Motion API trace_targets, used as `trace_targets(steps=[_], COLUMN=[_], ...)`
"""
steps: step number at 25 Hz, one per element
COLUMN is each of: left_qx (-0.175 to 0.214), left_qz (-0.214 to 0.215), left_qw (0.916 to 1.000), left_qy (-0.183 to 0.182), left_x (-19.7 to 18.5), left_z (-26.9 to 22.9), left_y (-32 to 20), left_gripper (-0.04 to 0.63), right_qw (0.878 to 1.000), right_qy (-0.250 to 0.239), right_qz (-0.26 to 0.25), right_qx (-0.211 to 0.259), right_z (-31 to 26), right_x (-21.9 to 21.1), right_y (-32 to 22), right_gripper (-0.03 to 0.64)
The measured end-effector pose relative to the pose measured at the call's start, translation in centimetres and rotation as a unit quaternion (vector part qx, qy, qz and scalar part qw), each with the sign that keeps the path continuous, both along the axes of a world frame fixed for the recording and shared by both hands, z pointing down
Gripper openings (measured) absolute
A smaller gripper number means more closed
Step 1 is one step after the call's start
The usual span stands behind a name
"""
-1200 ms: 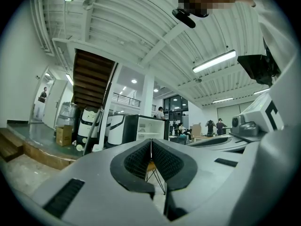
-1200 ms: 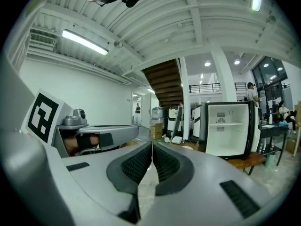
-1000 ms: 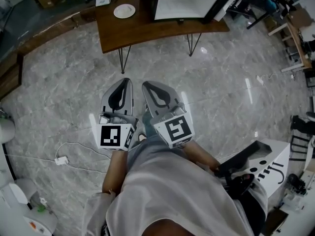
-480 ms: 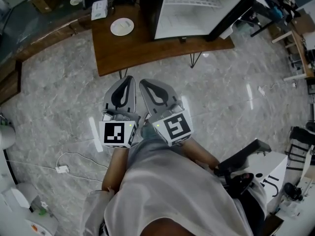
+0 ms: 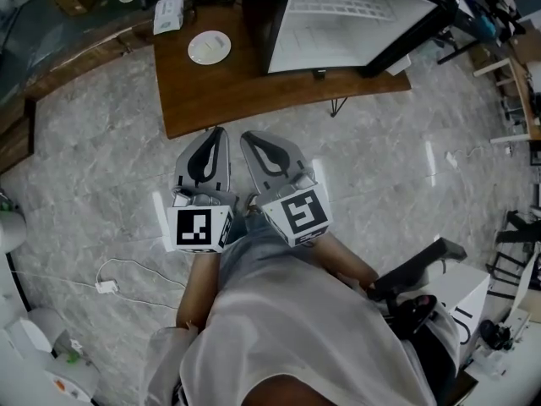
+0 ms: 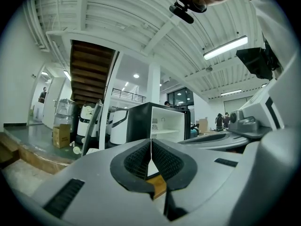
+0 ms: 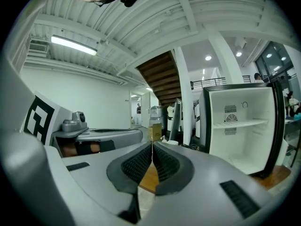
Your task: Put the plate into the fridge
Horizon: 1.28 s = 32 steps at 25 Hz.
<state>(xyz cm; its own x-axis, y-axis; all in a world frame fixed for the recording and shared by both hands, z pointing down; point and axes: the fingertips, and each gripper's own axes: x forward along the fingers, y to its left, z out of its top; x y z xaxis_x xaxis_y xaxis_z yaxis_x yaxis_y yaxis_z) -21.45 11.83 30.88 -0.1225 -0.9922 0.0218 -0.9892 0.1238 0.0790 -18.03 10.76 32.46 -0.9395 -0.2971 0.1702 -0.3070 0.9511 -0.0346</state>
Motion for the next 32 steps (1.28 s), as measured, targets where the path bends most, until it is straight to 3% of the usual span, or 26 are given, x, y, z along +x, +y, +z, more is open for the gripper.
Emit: trace_targets(steps=[11, 20, 26, 32], left_qx=[-0.011, -0.046, -0.107, -0.147], left_qz=[0.022, 0.075, 0.127, 0.160], left_qw=[0.9995, 0.9960, 0.9858, 0.9761], left_qy=[0.018, 0.013, 0.026, 0.003], left_x=[-11.3, -24.8, -34.1, -42.8], left_z=[2.8, 5.3, 9.0, 13.2], left_y=[-9.3, -18.1, -23.2, -27.9], left_gripper=[0.021, 0.021, 0.021, 0.021], right_qw=[0.999, 0.994, 0.978, 0.961], right_qy=[0.029, 0.053, 0.071, 0.104], right_qz=[0.030, 0.089, 0.193, 0.238], right_qx=[-0.003, -0.016, -0.046, -0.090], right_z=[2.9, 5.2, 8.2, 12.7], right_x=[-11.1, -23.7, -30.7, -36.2], right_y=[-9.6, -18.6, -25.3, -29.1], right_gripper=[0.017, 0.017, 0.018, 0.018])
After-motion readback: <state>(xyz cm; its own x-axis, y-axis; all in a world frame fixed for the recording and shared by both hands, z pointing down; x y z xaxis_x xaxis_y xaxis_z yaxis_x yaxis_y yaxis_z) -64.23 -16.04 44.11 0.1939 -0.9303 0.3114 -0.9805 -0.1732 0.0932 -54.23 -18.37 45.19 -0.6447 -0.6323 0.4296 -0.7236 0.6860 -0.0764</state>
